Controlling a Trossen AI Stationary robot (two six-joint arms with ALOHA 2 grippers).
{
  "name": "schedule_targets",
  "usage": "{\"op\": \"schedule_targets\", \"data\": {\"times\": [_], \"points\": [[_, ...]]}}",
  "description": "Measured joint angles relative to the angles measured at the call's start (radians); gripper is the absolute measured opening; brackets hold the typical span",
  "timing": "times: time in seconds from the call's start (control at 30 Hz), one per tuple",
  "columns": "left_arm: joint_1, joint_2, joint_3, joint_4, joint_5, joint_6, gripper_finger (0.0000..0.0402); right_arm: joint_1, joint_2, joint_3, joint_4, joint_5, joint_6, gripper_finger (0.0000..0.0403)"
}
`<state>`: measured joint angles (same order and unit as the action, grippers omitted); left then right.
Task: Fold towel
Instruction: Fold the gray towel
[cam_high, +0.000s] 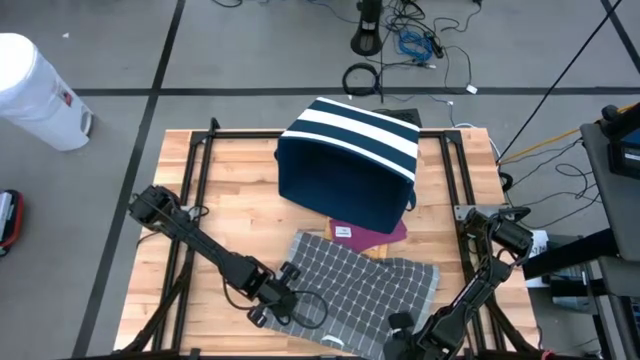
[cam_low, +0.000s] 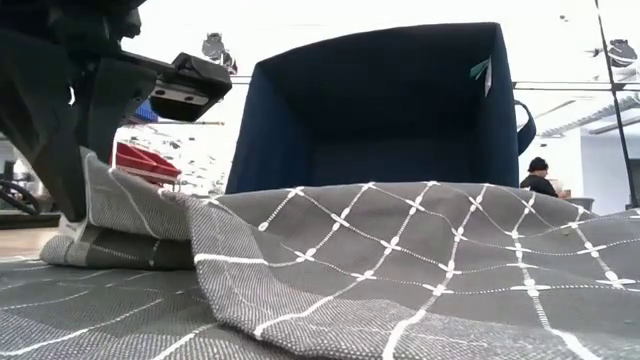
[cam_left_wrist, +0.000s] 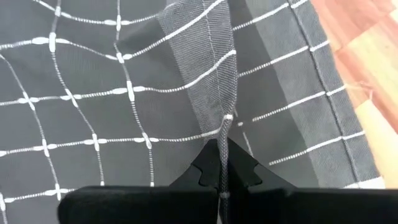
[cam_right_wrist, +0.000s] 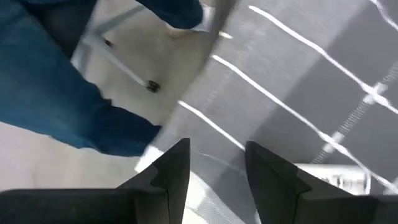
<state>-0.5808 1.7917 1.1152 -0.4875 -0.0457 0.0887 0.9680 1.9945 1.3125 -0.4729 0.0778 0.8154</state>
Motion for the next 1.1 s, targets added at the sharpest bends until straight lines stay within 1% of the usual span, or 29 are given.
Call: {"op": "schedule_targets", "data": {"times": [0.13,0.3,0.47,0.63,0.77,0.97,1.1], "points": [[0.0,0.0,0.0,-0.011,0.005,0.0,0.0001,-0.004,0.0,0.0,-0.056,0.003,-0.006,0.0141],[-0.014,0.0,0.0,-0.024,-0.017,0.003,0.0001,-0.009,-0.001,0.0,-0.108,0.002,0.004,0.0141],[-0.035,0.0,0.0,-0.061,-0.043,-0.011,0.0001,-0.024,-0.005,-0.02,-0.108,-0.005,0.019,0.0141],[-0.057,0.0,0.0,-0.068,-0.082,-0.024,0.0001,-0.033,-0.01,-0.066,-0.104,-0.051,0.016,0.0141],[-0.05,0.0,0.0,-0.064,-0.127,-0.031,0.0001,-0.053,-0.01,-0.071,-0.159,-0.071,-0.017,0.0141],[-0.017,0.0,0.0,-0.027,-0.13,-0.044,0.0001,-0.08,-0.01,-0.071,-0.267,-0.089,-0.072,0.0141],[-0.006,0.0,0.0,0.022,-0.122,-0.046,0.0001,-0.096,-0.01,-0.071,-0.349,-0.095,-0.075,0.0141]]}}
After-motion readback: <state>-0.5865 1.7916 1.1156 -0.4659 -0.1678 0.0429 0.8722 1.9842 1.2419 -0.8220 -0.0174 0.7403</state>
